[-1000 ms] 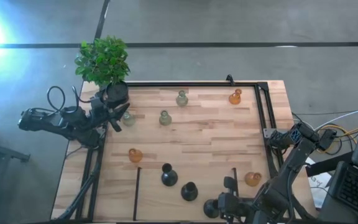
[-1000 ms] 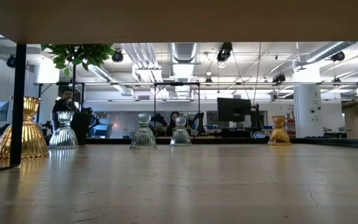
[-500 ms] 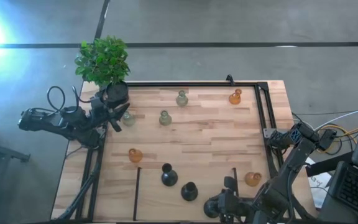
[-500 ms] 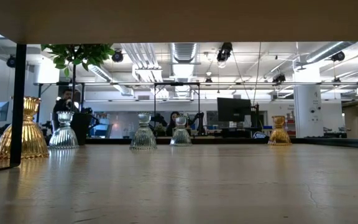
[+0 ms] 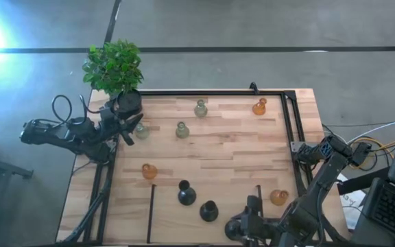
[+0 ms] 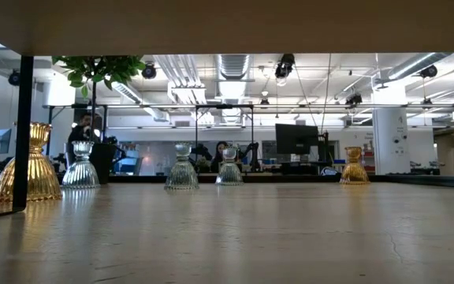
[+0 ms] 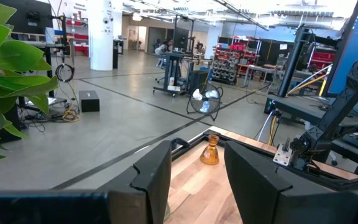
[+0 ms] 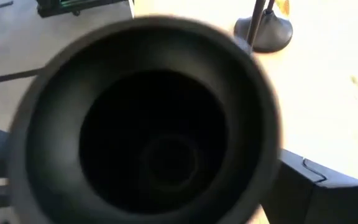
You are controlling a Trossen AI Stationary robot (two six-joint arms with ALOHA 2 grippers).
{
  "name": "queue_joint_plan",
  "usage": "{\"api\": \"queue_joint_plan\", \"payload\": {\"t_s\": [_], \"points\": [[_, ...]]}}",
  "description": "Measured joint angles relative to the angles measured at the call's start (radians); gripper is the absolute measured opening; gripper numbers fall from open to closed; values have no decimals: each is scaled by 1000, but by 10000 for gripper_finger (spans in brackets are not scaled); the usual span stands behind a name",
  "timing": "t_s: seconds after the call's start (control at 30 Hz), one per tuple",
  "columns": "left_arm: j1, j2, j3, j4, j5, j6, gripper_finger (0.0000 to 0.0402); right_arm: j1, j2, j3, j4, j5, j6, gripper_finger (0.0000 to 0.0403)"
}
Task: Pick & Place candle stick holders
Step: Put the black stick candle holder on the shelf, then put the top orange glass candle holder on the shelf
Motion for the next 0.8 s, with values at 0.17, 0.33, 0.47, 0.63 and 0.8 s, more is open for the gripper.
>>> {"api": "queue_joint_plan", "payload": {"t_s": [0.17, 0.33, 0.47, 0.63, 0.8], "points": [[0, 0, 0, 0, 0, 0, 154, 0, 0, 0, -13, -2, 0, 296], [0, 0, 0, 0, 0, 0, 154, 0, 0, 0, -28, -47, 17, 303], [0, 0, 0, 0, 0, 0, 154, 7, -6, 0, -35, -86, 23, 295], [0, 0, 0, 0, 0, 0, 154, 27, -11, 0, -47, -88, 42, 287], [0, 0, 0, 0, 0, 0, 154, 56, -15, 0, -119, -87, 109, 286]]}}
